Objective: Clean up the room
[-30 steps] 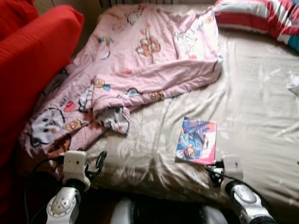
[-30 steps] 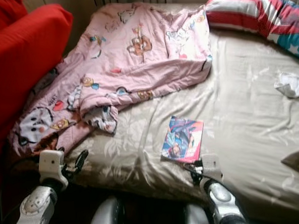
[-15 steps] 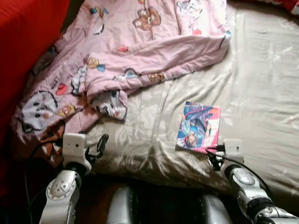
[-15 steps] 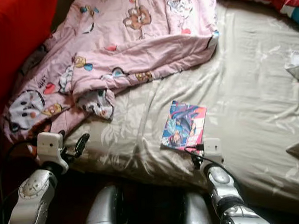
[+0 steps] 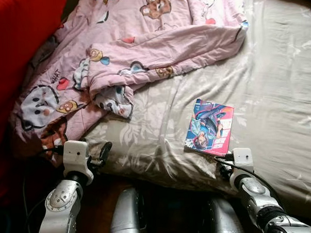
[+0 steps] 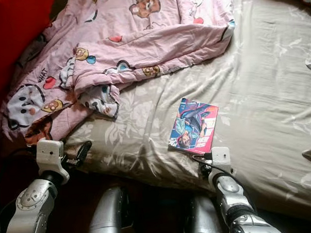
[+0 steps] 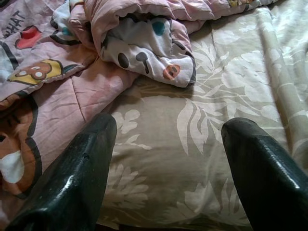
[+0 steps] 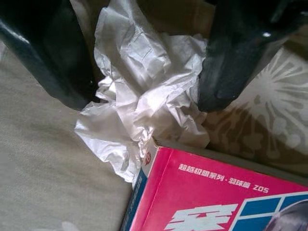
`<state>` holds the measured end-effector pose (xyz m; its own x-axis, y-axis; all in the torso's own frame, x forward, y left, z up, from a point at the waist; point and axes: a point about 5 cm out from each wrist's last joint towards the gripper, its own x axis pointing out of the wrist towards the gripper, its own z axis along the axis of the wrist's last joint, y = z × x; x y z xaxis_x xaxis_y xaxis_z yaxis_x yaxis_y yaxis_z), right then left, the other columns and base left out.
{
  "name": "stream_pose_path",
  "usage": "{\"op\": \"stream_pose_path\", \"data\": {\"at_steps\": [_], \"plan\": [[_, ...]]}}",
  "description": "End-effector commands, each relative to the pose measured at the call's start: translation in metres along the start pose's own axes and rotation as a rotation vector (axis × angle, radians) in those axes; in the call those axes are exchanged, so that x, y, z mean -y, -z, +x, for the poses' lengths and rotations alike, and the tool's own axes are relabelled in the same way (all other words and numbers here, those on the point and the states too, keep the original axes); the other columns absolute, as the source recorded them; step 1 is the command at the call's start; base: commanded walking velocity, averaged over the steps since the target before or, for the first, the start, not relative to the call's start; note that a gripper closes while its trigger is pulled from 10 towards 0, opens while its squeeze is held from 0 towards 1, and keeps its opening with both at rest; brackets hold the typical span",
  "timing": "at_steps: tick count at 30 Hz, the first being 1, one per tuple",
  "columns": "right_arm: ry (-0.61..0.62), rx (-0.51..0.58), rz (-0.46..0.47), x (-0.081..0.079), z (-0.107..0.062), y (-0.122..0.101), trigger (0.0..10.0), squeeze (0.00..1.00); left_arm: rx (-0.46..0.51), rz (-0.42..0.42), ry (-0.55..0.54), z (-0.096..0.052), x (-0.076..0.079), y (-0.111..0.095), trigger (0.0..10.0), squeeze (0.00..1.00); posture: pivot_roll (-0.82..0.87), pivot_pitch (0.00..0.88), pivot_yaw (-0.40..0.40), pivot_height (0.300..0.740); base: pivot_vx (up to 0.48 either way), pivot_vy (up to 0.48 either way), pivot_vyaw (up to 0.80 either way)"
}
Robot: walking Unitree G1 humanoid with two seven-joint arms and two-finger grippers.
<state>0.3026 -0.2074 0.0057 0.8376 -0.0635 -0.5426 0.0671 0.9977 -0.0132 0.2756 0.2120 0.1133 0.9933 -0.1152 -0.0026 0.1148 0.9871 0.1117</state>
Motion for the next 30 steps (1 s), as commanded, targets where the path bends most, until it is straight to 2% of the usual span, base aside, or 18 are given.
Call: {"op": "stream_pose_path", "data": {"at_steps": [1,18,30], "plan": [[-0.006,-0.057,0.013,-0.003,-0.003,0.018,0.0,0.00,-0.037,0.013,-0.007,-0.005,-0.005,0.005,10.0,0.00,0.13,0.352,0.066,0.632,0.000,0.000,0.00],[-0.015,-0.034,0.029,-0.006,-0.002,0.013,0.0,0.00,-0.046,0.025,-0.010,-0.004,-0.005,0.006,10.0,0.00,0.13,0.347,0.071,0.632,0.000,0.000,0.00],[-0.005,-0.026,0.035,-0.006,-0.002,0.015,0.0,0.00,-0.068,0.021,-0.023,-0.005,-0.005,0.015,10.0,0.00,0.12,0.325,0.063,0.632,0.000,0.000,0.00]]}}
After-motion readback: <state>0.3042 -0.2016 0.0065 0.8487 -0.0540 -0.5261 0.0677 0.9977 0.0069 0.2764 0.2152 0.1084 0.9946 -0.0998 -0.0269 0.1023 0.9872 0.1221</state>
